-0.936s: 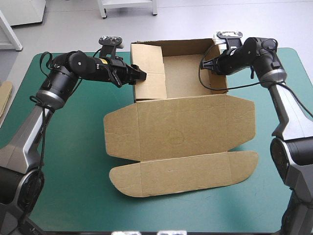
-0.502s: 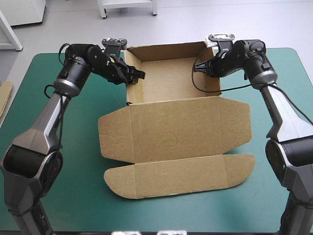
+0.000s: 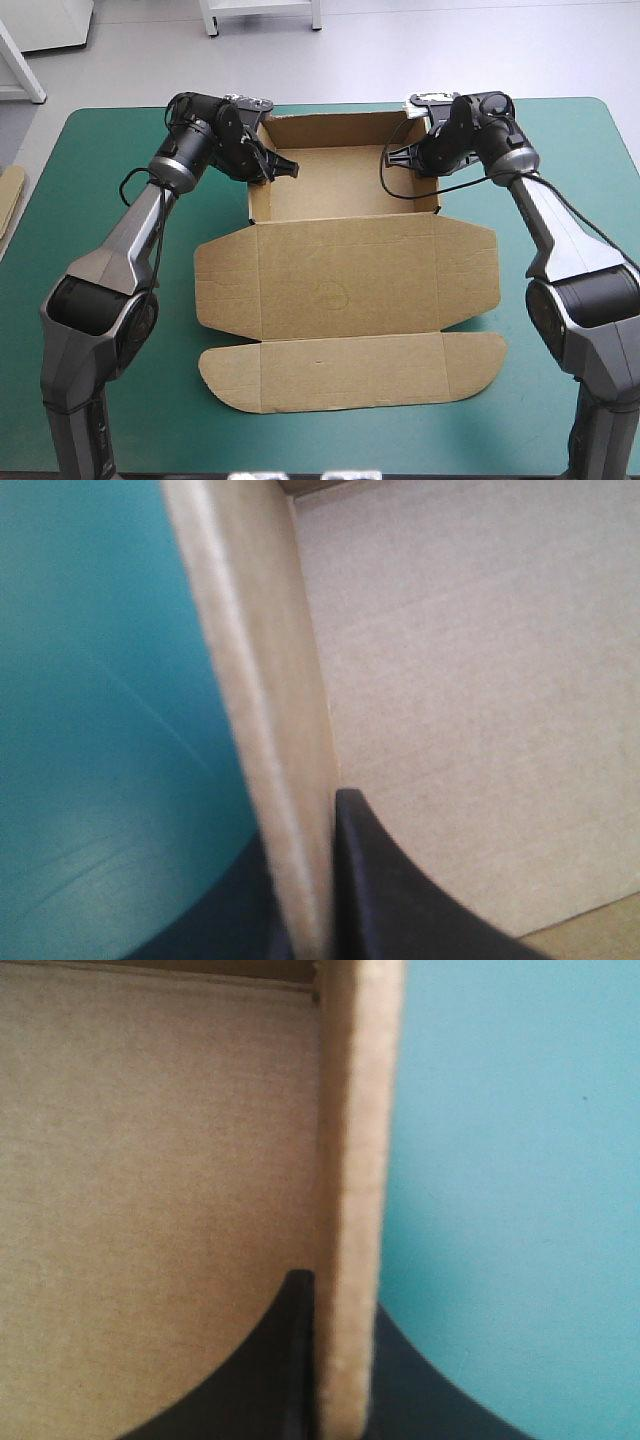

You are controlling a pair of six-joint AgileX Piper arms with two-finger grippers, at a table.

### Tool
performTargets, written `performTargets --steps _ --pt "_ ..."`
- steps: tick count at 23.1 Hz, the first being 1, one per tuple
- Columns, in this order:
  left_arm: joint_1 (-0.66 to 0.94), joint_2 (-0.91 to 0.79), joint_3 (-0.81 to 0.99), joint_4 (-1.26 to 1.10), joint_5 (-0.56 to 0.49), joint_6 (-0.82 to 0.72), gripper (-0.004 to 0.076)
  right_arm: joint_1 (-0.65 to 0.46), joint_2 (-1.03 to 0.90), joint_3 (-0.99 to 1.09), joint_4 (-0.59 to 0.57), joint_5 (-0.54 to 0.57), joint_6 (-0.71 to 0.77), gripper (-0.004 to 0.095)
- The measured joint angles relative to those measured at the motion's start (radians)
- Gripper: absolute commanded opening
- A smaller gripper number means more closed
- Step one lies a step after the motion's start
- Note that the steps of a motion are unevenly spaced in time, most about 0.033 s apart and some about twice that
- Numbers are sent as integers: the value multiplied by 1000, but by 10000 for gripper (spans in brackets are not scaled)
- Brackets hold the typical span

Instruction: Fold the box

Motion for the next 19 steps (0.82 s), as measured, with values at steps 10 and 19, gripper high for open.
performTargets --steps 10,19 --pt "-5 121 -5 10 -37 -36 -8 0 107 1 -32 9 20 -7" --pt "-5 175 -25 15 -70 -70 -8 1 135 -13 -40 18 22 -7"
